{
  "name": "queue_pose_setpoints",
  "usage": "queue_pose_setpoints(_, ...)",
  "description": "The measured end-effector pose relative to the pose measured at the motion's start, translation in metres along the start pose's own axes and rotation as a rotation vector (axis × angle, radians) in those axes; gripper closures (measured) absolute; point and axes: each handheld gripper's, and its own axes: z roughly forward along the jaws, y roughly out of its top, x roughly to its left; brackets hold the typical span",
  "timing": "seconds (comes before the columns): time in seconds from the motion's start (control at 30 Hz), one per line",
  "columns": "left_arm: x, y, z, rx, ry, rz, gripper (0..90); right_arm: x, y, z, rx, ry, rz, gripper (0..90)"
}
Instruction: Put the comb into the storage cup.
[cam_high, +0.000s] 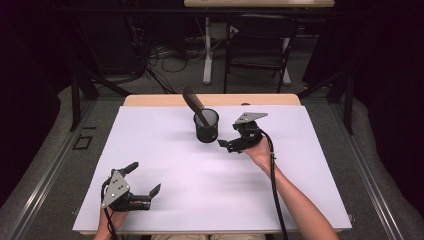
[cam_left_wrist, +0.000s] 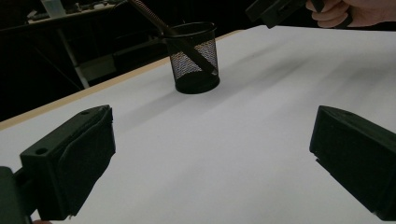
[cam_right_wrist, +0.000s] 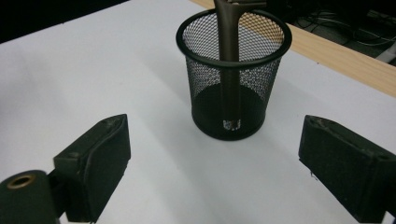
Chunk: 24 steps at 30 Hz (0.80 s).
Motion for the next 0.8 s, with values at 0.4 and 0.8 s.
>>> queue_pose_setpoints(0.4,-0.001,0.001,0.004,-0.004,-0.018,0.003,0.5,0.013,-0.017,-0.029,0.033,0.015,-0.003,3.6)
queue_pose_setpoints(0.8,-0.001,0.001,0.004,-0.005,-0.014,0.003,0.4,0.023,-0.039,-0.052,0.058,0.020,0.013,0.0)
